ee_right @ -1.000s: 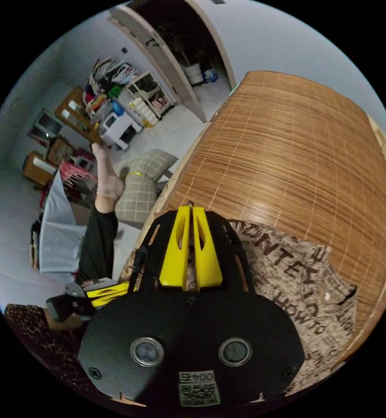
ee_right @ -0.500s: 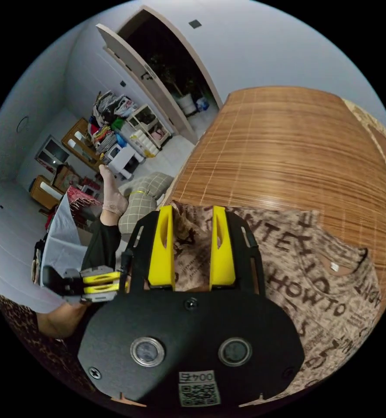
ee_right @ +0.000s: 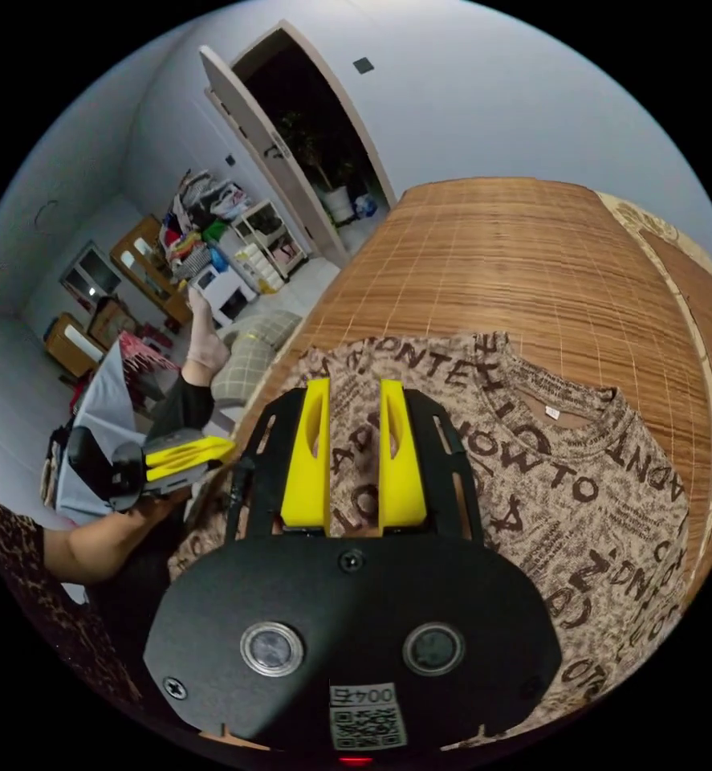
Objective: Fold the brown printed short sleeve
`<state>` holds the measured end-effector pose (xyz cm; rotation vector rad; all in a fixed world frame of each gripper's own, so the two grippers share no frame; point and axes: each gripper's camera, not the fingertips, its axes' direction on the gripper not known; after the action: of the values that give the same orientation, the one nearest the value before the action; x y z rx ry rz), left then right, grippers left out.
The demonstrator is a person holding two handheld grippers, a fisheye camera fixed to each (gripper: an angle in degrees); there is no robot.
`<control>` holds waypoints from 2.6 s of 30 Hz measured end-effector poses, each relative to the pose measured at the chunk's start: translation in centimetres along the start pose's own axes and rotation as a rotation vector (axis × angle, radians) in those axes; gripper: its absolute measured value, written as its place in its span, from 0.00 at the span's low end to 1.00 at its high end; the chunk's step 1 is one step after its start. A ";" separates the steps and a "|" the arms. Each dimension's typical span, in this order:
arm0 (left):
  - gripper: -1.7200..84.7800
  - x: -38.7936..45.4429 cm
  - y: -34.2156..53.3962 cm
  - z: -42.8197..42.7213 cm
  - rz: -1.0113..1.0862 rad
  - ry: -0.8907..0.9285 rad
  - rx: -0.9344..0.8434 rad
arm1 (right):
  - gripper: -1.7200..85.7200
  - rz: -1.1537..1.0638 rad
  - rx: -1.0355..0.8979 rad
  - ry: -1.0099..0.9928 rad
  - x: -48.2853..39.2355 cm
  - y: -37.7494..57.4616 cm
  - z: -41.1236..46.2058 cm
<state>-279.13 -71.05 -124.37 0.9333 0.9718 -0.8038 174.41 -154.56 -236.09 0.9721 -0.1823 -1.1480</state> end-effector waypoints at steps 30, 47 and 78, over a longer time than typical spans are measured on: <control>0.04 -1.6 -5.9 6.1 -0.095 -0.094 -0.177 | 0.15 -0.184 -0.143 0.303 -7.8 18.0 3.4; 0.04 -3.0 -3.0 0.5 -0.134 -0.021 -0.111 | 0.14 0.230 0.123 0.146 3.6 31.3 -12.4; 0.11 3.5 -10.7 7.8 -0.131 -0.123 -0.220 | 0.14 0.134 -0.081 0.519 4.8 35.6 -10.6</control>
<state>-284.86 -82.79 -128.56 0.6286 0.9983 -0.8355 207.01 -150.19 -218.16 1.1342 0.2126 -0.7452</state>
